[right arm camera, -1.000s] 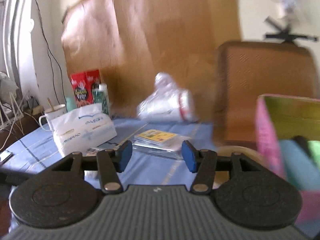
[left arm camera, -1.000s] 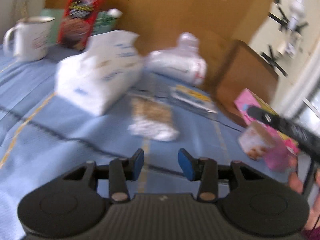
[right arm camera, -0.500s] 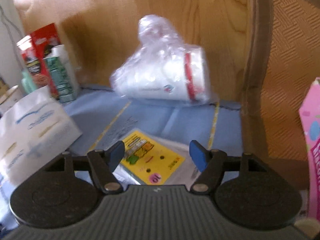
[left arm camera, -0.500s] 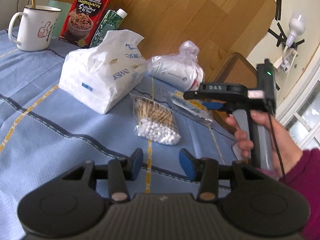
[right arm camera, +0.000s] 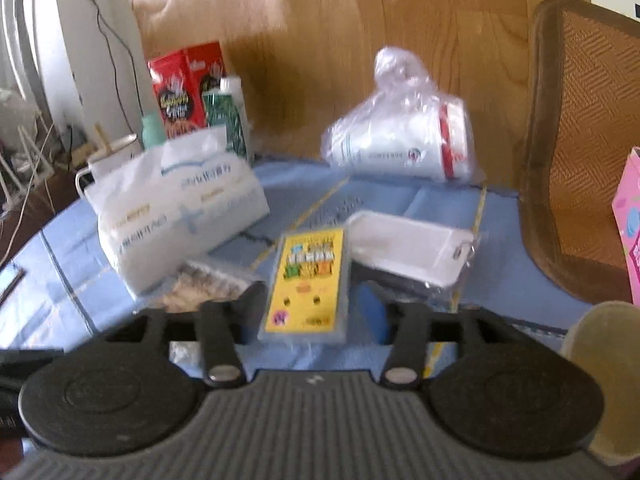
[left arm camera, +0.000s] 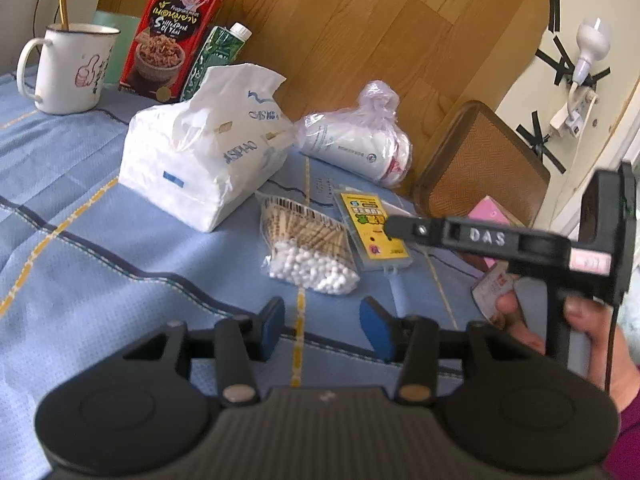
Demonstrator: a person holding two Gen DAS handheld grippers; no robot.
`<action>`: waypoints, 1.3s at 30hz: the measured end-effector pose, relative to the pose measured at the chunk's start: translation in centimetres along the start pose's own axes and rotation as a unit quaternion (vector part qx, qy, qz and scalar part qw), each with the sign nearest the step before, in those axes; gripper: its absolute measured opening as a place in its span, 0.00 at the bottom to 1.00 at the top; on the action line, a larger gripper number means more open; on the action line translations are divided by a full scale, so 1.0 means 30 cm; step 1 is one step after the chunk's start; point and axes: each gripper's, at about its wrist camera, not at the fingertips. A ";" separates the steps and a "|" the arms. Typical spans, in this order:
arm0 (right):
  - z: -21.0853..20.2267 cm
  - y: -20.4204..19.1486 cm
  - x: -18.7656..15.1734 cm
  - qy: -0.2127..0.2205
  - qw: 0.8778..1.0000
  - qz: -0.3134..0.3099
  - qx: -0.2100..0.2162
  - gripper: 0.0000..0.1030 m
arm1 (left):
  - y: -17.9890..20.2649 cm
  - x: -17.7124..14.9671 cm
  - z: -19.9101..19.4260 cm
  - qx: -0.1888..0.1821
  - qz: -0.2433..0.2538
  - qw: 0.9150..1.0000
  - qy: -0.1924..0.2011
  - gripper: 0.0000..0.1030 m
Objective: Organize soft objects
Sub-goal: 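Move the right gripper to the white barcode box and grasp it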
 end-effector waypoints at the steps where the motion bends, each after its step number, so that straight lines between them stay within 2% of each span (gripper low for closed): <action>1: 0.009 -0.013 0.001 0.001 1.000 -0.004 -0.007 0.64 | 0.003 0.001 0.002 0.003 0.003 1.000 0.000 0.42; 2: 0.024 -0.027 0.001 0.000 1.000 -0.011 -0.016 0.67 | 0.008 0.000 0.002 0.006 0.007 1.000 0.000 0.42; 4: 0.078 -0.044 -0.001 -0.008 0.999 -0.033 -0.030 0.67 | 0.020 -0.002 0.003 0.015 0.016 1.000 0.001 0.42; 5: 0.103 -0.055 -0.015 -0.021 0.998 -0.046 -0.043 0.66 | 0.023 -0.002 0.004 0.017 0.020 1.000 0.001 0.42; 7: 0.107 -0.038 -0.033 -0.025 0.999 -0.030 -0.024 0.59 | 0.031 -0.003 0.004 0.022 0.027 0.999 0.001 0.42; 9: 0.094 -0.036 -0.048 -0.018 0.998 -0.042 -0.046 0.29 | 0.035 -0.005 0.005 0.025 0.031 0.999 0.001 0.42; 10: 0.073 -0.023 -0.059 -0.019 0.999 -0.029 -0.038 0.25 | 0.037 -0.005 0.005 0.026 0.032 0.999 0.001 0.42; 11: 0.054 -0.020 -0.069 -0.020 0.999 -0.014 -0.028 0.12 | 0.041 -0.006 0.005 0.028 0.034 0.999 0.001 0.42; 12: 0.032 -0.005 -0.084 -0.022 1.000 -0.002 -0.019 0.07 | 0.045 -0.008 0.006 0.030 0.037 0.999 0.001 0.42; 18: -0.100 -0.020 -0.189 -0.010 1.000 -0.021 -0.010 0.07 | 0.065 -0.015 0.012 0.044 0.054 0.998 0.001 0.43; 22: -0.152 -0.071 -0.208 0.029 0.997 -0.066 -0.025 0.11 | 0.064 -0.014 0.014 0.044 0.055 0.998 0.001 0.43; 23: -0.156 -0.079 -0.202 0.040 0.996 -0.076 -0.024 0.19 | 0.065 -0.014 0.015 0.045 0.056 0.997 0.000 0.43; 24: -0.154 -0.088 -0.190 0.048 0.995 -0.082 -0.023 0.38 | 0.067 -0.015 0.015 0.046 0.057 0.997 0.000 0.43; 26: -0.138 -0.093 -0.162 0.056 0.995 -0.085 -0.019 0.58 | 0.067 -0.015 0.015 0.046 0.058 0.997 0.001 0.43; 29: -0.085 -0.075 -0.109 0.047 0.997 -0.067 0.008 0.59 | 0.067 -0.016 0.014 0.046 0.057 0.997 0.001 0.43; 33: 0.032 -0.027 -0.041 0.012 0.999 -0.016 0.030 0.71 | 0.067 -0.016 0.014 0.046 0.058 0.997 0.001 0.43; 35: 0.102 -0.004 -0.033 -0.016 1.000 -0.004 0.019 0.72 | 0.068 -0.017 0.013 0.046 0.057 0.997 0.001 0.43; 37: 0.116 -0.015 -0.047 -0.006 1.000 -0.019 0.011 0.70 | 0.067 -0.016 0.012 0.045 0.056 0.997 0.000 0.43; 38: 0.112 -0.027 -0.050 -0.004 1.000 -0.030 0.003 0.61 | 0.066 -0.015 0.012 0.044 0.055 0.997 0.000 0.43; 39: 0.106 -0.042 -0.054 -0.004 0.999 -0.043 -0.003 0.47 | 0.065 -0.014 0.012 0.042 0.055 0.998 0.000 0.45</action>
Point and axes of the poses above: each gripper's, at about its wrist camera, not at the fingertips, and z roughly the way its jaws point, y to its right, x to its top
